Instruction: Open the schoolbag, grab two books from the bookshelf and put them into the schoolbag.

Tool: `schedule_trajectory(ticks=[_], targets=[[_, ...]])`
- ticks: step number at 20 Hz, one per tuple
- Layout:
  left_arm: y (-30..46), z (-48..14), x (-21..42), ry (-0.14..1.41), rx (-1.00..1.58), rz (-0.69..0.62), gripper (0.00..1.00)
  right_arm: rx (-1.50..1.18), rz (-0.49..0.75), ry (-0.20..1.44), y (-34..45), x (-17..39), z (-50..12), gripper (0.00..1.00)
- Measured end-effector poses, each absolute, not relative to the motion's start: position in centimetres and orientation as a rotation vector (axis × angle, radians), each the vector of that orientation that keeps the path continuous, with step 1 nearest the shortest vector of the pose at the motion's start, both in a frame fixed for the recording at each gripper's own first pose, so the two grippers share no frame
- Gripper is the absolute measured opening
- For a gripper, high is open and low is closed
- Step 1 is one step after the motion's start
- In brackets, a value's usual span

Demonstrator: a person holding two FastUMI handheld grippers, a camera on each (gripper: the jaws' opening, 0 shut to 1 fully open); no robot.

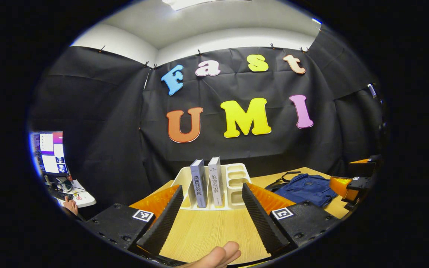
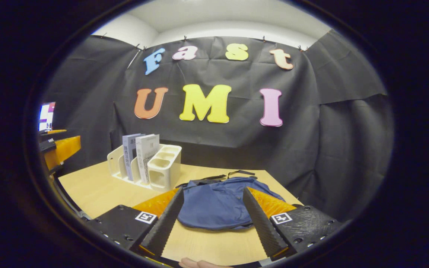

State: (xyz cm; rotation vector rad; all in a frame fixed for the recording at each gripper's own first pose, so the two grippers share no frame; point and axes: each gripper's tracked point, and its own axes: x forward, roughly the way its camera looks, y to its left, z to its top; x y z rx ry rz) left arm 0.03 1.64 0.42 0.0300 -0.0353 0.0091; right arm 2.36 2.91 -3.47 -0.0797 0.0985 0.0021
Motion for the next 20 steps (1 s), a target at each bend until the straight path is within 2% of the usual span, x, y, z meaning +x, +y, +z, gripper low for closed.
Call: schedule_trajectory(ticks=[8,13,14,15,18,20], targets=[[2.7,0.2,0.3,-0.038,0.028,0.03,0.99,-0.187,0.028,0.18,6.8,7.2,-7.6,0.98],[3.2,0.0,0.8,-0.038,0.018,0.035,0.99,-0.251,0.079,0.285,10.7,11.0,-12.8,0.95],[3.3,-0.1,1.0,-0.035,0.016,0.037,0.99,-0.27,0.086,0.313,11.4,11.8,-13.9,0.98],[3.3,-0.4,1.0,-0.03,0.014,0.039,0.99,-0.296,0.088,0.336,11.8,12.8,-14.8,0.95],[3.4,-0.8,1.2,-0.018,0.004,0.032,0.99,-0.394,0.078,0.391,12.9,14.5,-17.7,0.95],[3.3,-0.7,1.2,-0.019,0.0,0.026,0.99,-0.483,0.029,0.407,12.2,16.2,-18.8,0.95]])
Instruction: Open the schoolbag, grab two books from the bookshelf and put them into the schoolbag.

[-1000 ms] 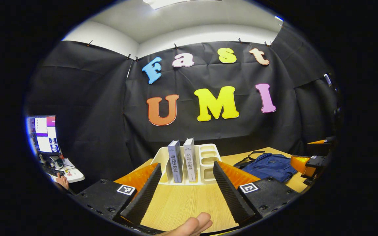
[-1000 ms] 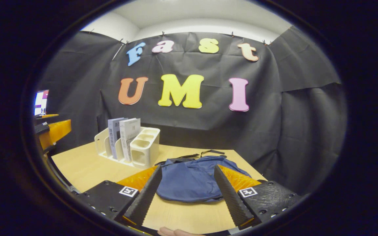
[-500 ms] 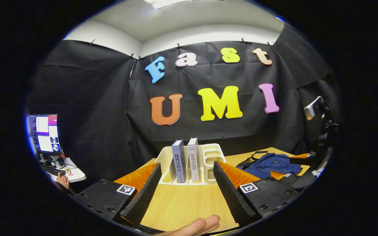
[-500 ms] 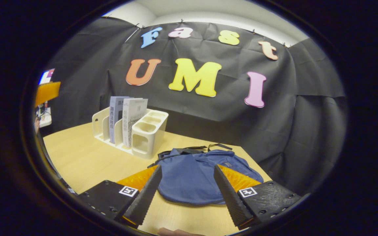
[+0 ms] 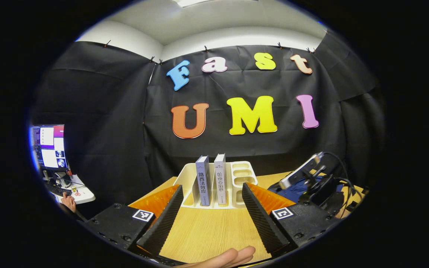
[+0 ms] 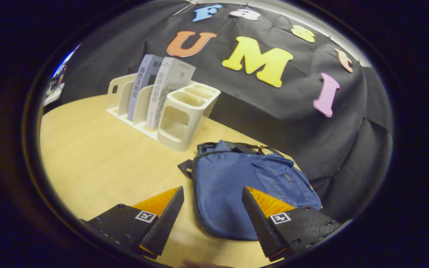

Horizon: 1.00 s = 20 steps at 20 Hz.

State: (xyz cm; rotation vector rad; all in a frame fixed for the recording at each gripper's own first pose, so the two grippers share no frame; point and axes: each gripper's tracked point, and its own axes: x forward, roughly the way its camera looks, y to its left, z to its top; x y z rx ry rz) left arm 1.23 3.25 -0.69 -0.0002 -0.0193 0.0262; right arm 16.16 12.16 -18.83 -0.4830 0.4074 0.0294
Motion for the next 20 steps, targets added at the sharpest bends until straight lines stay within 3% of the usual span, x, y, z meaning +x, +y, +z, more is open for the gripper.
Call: schedule_trajectory(ticks=[7,10,12,14,15,16,17,19,20], targets=[[2.9,-1.3,2.1,-0.004,0.001,0.013,0.99,-0.535,-0.021,0.483,11.2,18.4,-20.8,0.92],[3.2,-1.6,2.4,0.012,-0.009,0.019,0.99,-0.538,-0.016,0.455,10.9,18.2,-19.2,0.82],[3.0,-1.7,2.5,0.016,-0.011,0.018,0.99,-0.536,-0.033,0.422,10.2,18.0,-17.2,0.66],[3.0,-1.7,2.6,0.017,-0.012,0.017,0.99,-0.532,-0.067,0.381,9.5,18.0,-15.0,0.64],[2.9,-1.8,2.5,0.019,-0.011,0.013,0.99,-0.519,-0.075,0.369,9.2,18.2,-14.5,0.59],[2.6,-1.9,2.5,0.02,-0.006,0.01,0.99,-0.51,-0.082,0.368,9.0,18.3,-14.0,0.48],[2.4,-1.8,2.5,0.018,-0.002,0.006,0.99,-0.501,-0.089,0.363,8.7,18.6,-13.6,0.48],[2.0,-1.9,2.5,0.021,0.003,-0.002,0.99,-0.449,-0.077,0.339,8.4,19.2,-12.8,0.23],[1.9,-2.0,2.5,0.021,0.007,-0.004,0.99,-0.428,-0.065,0.352,8.3,19.4,-12.8,0.19]])
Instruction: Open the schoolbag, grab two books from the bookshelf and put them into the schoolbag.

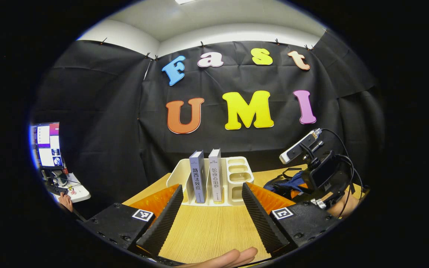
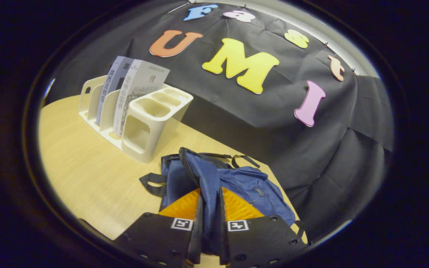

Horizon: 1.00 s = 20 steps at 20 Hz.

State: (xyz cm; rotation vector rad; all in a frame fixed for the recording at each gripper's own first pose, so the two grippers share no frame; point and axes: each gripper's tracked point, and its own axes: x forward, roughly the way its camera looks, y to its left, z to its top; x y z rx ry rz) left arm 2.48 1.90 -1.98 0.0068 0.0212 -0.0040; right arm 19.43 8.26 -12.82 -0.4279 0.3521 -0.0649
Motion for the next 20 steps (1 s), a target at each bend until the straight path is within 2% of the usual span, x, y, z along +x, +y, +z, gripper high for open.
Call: schedule_trajectory(ticks=[1,2,3,4,5,11,15,20], targets=[[1.8,-2.0,2.6,0.023,0.013,-0.003,0.99,-0.4,-0.048,0.365,8.1,19.5,-13.0,0.14],[1.7,-2.2,2.7,0.026,0.021,-0.002,0.99,-0.377,-0.048,0.384,7.7,19.9,-13.5,0.13],[1.5,-2.2,2.7,0.029,0.026,-0.001,0.99,-0.364,-0.036,0.393,7.4,19.8,-13.2,0.06],[1.4,-2.3,2.8,0.033,0.031,-0.001,0.99,-0.351,-0.036,0.397,7.1,19.7,-13.1,0.06],[1.4,-2.5,2.9,0.036,0.035,0.002,0.99,-0.346,-0.032,0.398,6.7,19.9,-13.0,0.01],[1.6,-3.5,3.9,0.061,0.019,0.006,0.99,-0.281,0.022,0.381,5.0,20.4,-9.8,0.0],[3.3,-5.0,5.4,0.123,-0.003,0.072,1.0,-0.237,0.065,0.36,3.0,20.8,-7.3,0.0],[3.5,-5.6,9.2,0.166,-0.032,0.056,1.0,-0.204,0.102,0.351,-0.8,21.9,-4.5,0.0]])
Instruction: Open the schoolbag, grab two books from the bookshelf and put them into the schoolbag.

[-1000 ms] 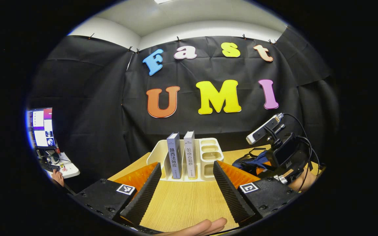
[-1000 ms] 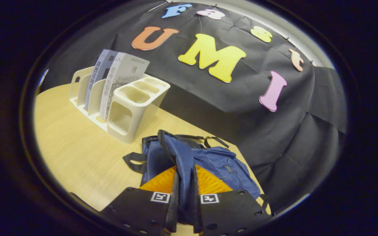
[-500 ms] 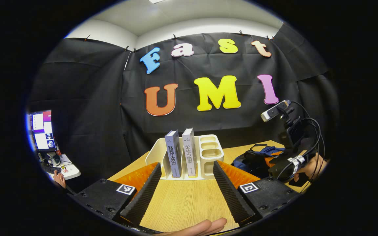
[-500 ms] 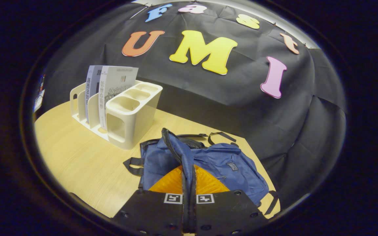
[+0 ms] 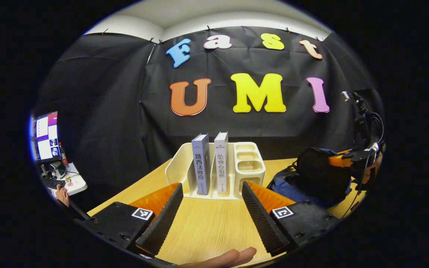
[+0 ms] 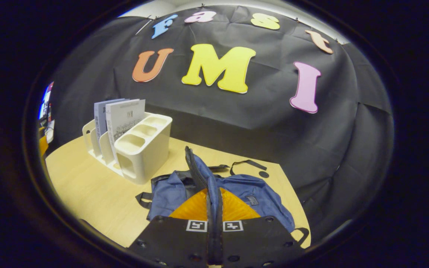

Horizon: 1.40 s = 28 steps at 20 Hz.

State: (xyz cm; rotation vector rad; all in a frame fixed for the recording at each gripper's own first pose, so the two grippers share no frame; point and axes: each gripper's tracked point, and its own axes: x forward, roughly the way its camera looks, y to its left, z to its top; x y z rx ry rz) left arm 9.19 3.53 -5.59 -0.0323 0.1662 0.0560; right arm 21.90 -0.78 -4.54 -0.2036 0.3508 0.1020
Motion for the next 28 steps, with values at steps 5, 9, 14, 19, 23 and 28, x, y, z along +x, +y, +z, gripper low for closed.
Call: schedule_trajectory(ticks=[5,9,14,19,23,28], targets=[[2.8,-4.8,15.9,0.199,-0.086,-0.019,0.99,-0.175,0.135,0.33,-3.9,22.9,-0.8,0.0],[1.9,-3.5,22.0,0.246,-0.1,-0.086,0.99,-0.162,0.151,0.319,-6.2,24.0,1.4,0.0],[1.2,-1.2,28.3,0.283,-0.073,-0.1,0.99,-0.14,0.18,0.312,-8.1,25.0,2.3,0.0],[1.0,0.1,33.3,0.336,-0.034,-0.079,0.98,-0.133,0.212,0.307,-9.2,24.9,2.3,0.0],[0.6,-1.2,36.3,0.414,0.054,-0.079,0.98,-0.119,0.224,0.297,-10.1,24.7,2.0,0.0],[1.8,-3.4,39.5,0.513,0.11,-0.02,0.94,-0.133,0.246,0.293,-10.2,24.0,0.9,0.0]])
